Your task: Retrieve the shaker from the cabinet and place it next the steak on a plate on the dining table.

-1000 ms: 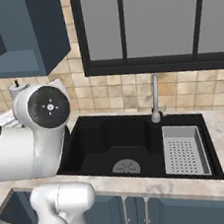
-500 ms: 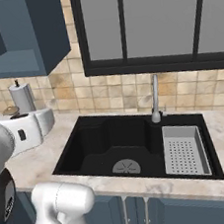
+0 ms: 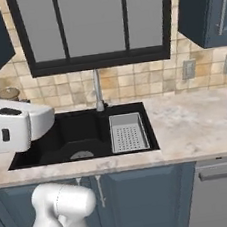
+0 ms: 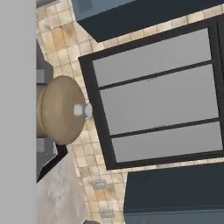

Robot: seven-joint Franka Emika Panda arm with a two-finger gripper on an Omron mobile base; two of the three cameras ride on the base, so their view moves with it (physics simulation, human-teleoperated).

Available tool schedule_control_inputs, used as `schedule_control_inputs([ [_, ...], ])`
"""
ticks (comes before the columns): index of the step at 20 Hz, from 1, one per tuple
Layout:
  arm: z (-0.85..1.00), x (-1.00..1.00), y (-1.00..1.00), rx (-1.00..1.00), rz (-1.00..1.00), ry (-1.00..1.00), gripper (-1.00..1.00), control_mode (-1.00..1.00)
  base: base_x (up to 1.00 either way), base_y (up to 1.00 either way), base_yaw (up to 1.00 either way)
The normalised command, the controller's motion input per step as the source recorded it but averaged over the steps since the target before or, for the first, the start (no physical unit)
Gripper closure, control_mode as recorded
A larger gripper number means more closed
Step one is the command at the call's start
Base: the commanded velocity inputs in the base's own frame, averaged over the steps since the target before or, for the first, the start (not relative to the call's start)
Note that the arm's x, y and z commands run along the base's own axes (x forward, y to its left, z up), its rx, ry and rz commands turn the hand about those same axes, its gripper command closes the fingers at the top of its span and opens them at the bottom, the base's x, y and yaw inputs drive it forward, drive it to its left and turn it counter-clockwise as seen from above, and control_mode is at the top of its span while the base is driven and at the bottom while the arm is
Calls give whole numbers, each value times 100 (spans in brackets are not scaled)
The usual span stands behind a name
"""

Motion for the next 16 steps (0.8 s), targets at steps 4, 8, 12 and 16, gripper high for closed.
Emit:
schedule_control_inputs([
  [4,0,0,0,0,0,0,100,100,-11,-56,-76],
  [8,0,0,0,0,0,0,100,100,0,-6,-97],
  [12,0,0,0,0,0,0,100,100,0,0,-100],
  [16,0,0,0,0,0,0,100,100,0,0,-100],
])
